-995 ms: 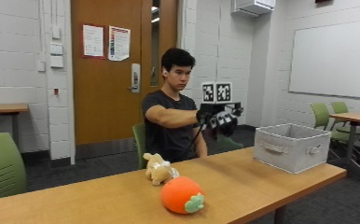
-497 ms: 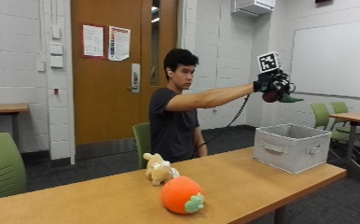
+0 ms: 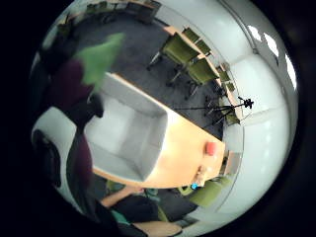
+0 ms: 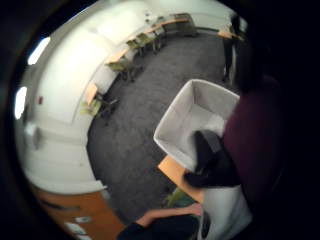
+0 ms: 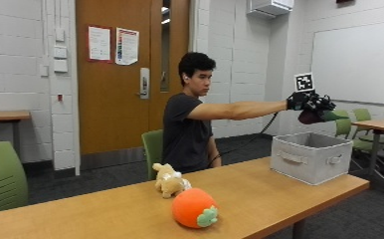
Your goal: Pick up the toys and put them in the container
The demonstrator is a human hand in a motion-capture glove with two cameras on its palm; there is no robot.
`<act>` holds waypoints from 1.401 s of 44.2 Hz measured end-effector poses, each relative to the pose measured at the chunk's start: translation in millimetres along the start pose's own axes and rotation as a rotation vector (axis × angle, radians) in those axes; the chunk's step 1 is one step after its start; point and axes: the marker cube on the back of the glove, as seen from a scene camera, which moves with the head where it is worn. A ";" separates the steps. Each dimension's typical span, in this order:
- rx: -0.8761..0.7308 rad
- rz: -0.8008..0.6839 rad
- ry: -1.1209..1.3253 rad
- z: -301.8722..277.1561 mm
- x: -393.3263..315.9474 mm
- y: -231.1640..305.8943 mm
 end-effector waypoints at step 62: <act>-0.102 0.730 0.126 -28.0 362.2 449.6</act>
